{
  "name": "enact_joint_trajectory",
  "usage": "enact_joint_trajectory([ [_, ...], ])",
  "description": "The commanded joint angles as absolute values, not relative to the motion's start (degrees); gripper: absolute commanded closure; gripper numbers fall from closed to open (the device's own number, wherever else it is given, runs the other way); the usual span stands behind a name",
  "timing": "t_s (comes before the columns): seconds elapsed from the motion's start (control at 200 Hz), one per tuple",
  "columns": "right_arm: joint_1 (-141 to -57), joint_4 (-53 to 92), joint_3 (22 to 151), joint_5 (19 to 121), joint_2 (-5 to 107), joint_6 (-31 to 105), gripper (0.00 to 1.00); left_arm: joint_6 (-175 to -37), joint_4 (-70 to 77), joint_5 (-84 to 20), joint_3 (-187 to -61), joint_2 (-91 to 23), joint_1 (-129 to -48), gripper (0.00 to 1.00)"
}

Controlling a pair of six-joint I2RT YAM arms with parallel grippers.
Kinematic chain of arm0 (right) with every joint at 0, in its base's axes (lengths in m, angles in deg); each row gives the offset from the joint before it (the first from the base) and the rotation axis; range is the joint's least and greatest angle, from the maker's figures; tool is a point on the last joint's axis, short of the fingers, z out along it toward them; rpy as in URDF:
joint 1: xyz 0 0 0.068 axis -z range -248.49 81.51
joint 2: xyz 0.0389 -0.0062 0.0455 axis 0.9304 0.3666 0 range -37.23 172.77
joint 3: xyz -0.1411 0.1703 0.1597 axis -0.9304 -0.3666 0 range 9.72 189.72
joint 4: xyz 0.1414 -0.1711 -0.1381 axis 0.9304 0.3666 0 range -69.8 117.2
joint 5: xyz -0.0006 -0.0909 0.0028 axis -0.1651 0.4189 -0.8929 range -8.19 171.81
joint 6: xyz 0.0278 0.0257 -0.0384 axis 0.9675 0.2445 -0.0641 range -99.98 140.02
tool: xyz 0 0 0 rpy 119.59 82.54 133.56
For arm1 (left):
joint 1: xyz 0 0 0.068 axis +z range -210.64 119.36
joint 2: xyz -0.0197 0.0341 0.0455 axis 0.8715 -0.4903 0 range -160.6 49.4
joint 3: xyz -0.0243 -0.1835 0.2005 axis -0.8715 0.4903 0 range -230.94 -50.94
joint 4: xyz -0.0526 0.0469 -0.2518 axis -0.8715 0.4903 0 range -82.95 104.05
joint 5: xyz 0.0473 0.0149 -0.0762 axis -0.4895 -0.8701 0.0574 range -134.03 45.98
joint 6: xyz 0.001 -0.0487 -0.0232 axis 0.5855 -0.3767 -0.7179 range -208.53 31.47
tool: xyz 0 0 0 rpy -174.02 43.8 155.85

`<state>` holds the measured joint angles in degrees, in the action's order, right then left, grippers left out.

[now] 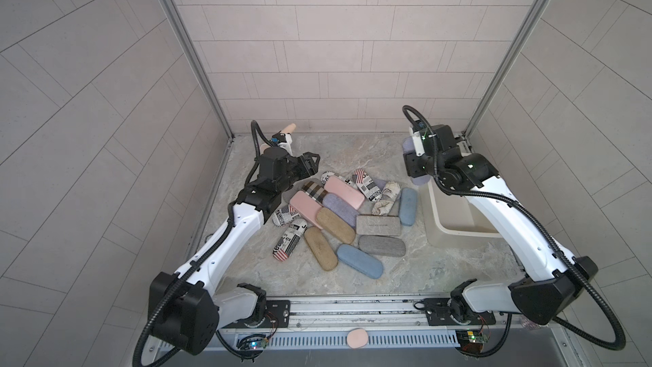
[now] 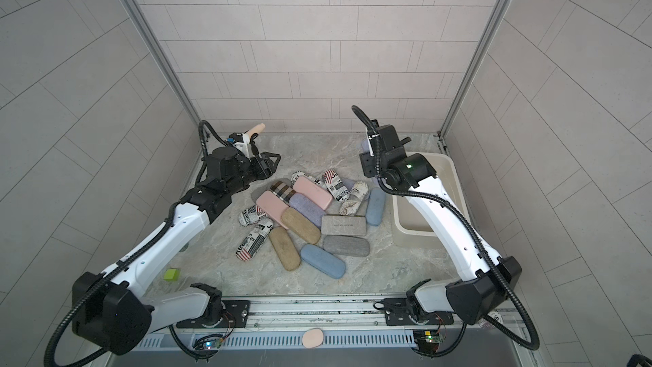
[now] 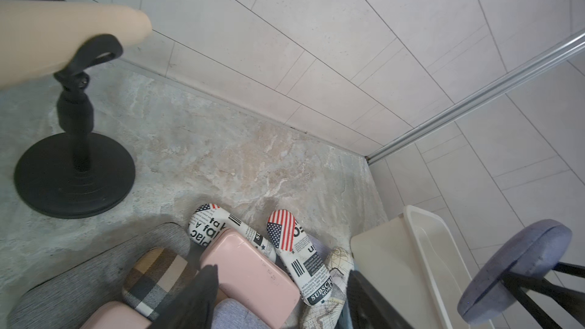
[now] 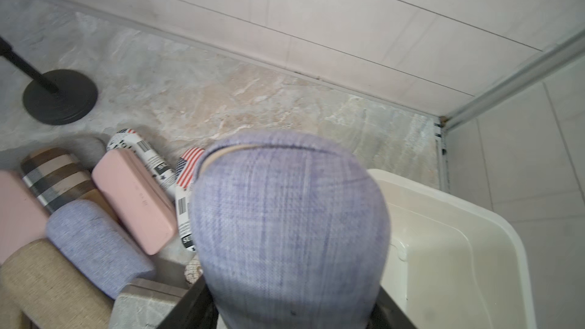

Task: Put the glasses cases into the storage boxes
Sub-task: Place the glasses case in the storage box.

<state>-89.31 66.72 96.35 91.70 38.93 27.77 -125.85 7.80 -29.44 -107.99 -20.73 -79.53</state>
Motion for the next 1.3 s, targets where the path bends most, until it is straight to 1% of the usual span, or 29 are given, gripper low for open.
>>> enact_joint_trajectory([
  [0.0, -85.24, 68.19, 94.6, 90.79, 36.14, 26.87, 0.41, -127.88, 2.26, -23.62, -106.98, -21.42, -80.68, 0.29],
  [0.28, -72.02, 64.62, 88.16, 89.05, 31.44, 27.65, 0.4, -128.1, -0.88, -20.65, -106.37, -23.01, -83.45, 0.29],
  [0.465, -66.9, 62.57, 86.58, 84.71, 33.46, 28.64, 0.4, -128.12, -0.97, -20.23, -106.48, -23.94, -84.27, 0.29],
  [0.81, -65.68, 56.24, 78.16, 83.04, 41.52, 31.08, 0.41, -128.95, -1.36, -19.77, -106.31, -23.95, -84.55, 0.29],
  [0.941, -65.59, 57.47, 78.72, 83.48, 45.91, 32.77, 0.41, -129.12, -1.41, -19.41, -106.4, -24.19, -84.51, 0.29],
  [1.291, -65.17, 53.42, 76.54, 82.55, 52.88, 33.16, 0.41, -129.04, -1.45, -19.59, -106.37, -24.26, -84.55, 0.29],
])
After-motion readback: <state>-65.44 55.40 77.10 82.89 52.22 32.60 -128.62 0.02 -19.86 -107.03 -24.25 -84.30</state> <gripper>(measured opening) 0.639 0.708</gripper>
